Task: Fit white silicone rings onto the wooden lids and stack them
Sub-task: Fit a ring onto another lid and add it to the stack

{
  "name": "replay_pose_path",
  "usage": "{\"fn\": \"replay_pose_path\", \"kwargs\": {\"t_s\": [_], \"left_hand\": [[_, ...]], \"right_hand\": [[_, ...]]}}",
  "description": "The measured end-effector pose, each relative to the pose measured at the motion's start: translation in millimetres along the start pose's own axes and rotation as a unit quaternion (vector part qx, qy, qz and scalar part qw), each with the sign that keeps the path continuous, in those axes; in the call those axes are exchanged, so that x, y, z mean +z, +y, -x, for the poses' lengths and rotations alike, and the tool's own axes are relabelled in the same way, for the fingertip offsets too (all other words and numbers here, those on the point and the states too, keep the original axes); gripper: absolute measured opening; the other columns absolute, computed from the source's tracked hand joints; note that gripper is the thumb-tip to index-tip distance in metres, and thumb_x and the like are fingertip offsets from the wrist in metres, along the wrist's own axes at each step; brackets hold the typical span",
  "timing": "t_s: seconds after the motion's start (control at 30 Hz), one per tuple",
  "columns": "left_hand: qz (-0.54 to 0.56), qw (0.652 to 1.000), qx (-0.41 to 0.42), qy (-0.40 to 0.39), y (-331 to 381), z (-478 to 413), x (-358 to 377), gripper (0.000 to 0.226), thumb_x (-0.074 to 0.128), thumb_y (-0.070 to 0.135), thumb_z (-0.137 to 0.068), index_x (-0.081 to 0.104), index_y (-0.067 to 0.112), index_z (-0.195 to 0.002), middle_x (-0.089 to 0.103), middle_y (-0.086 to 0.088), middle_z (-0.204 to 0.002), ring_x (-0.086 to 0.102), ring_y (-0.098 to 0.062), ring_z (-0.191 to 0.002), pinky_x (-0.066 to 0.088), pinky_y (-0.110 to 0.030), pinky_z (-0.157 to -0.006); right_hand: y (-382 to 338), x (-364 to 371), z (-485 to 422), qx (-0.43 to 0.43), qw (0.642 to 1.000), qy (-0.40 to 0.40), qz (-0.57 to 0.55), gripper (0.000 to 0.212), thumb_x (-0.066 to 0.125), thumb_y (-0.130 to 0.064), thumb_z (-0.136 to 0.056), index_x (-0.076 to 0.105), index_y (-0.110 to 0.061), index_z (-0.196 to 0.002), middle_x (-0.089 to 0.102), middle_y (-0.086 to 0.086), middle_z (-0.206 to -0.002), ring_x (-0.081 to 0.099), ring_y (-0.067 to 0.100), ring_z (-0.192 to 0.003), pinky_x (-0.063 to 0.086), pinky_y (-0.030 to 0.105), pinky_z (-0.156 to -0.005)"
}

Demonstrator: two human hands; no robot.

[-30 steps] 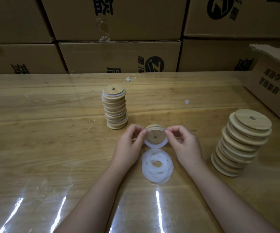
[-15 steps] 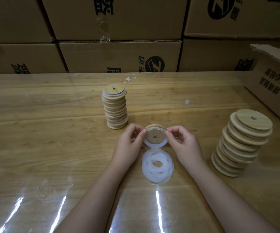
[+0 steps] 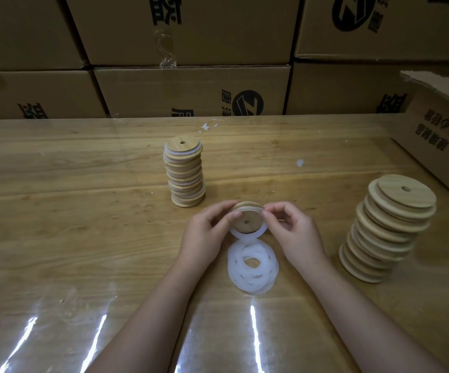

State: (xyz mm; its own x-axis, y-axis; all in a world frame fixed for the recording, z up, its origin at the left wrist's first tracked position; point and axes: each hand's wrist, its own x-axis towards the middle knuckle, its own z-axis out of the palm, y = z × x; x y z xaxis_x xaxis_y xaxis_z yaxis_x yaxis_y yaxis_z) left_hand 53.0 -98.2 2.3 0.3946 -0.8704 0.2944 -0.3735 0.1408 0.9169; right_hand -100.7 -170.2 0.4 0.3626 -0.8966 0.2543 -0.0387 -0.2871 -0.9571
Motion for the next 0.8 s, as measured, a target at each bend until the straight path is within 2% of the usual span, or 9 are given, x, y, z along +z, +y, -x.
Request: {"fn": "replay_pose_path", "kwargs": {"t_s": [0.2, 0.6, 0.7, 0.8], "left_hand": [[0.038, 0.999, 0.002, -0.001, 1.6, -1.5, -1.4, 0.018, 0.065, 0.015, -0.086, 0.070, 0.031, -0.093, 0.071, 0.015, -0.088, 0.065, 0.000, -0.086, 0.046, -0.012, -0.073], [0.043, 0.999, -0.019, 0.013, -1.7, -2.9, -1.0, 0.015, 0.065, 0.016, -0.086, 0.070, 0.029, -0.090, 0.072, 0.012, -0.085, 0.065, -0.002, -0.082, 0.049, -0.018, -0.074], [0.045, 0.999, -0.025, 0.015, -1.5, -2.5, -1.1, 0.016, 0.066, 0.016, -0.086, 0.069, 0.031, -0.089, 0.072, 0.012, -0.084, 0.066, -0.004, -0.082, 0.051, -0.023, -0.075], [0.047, 0.998, -0.030, 0.015, -1.4, -2.3, -1.5, 0.015, 0.066, 0.017, -0.085, 0.070, 0.031, -0.089, 0.072, 0.011, -0.085, 0.066, -0.005, -0.083, 0.053, -0.027, -0.078]], "right_hand": [[0.5, 0.4, -0.7, -0.003, 1.000, -0.003, 0.016, 0.014, 0.065, -0.010, -0.085, 0.064, -0.023, -0.081, 0.068, -0.009, -0.091, 0.064, -0.002, -0.081, 0.050, 0.013, -0.072], [2.6, -0.2, -1.8, 0.018, 0.999, -0.007, 0.040, 0.005, 0.065, -0.012, -0.086, 0.065, -0.015, -0.083, 0.068, -0.009, -0.095, 0.064, 0.003, -0.087, 0.053, 0.019, -0.076], [3.5, -0.2, -2.3, 0.018, 0.999, -0.009, 0.049, 0.005, 0.064, -0.013, -0.086, 0.064, -0.016, -0.082, 0.067, -0.010, -0.094, 0.064, 0.003, -0.086, 0.053, 0.018, -0.076], [4.9, -0.4, -2.7, 0.028, 0.998, -0.016, 0.049, 0.006, 0.064, -0.015, -0.086, 0.064, -0.018, -0.081, 0.068, -0.010, -0.094, 0.065, 0.006, -0.087, 0.054, 0.024, -0.078]]}}
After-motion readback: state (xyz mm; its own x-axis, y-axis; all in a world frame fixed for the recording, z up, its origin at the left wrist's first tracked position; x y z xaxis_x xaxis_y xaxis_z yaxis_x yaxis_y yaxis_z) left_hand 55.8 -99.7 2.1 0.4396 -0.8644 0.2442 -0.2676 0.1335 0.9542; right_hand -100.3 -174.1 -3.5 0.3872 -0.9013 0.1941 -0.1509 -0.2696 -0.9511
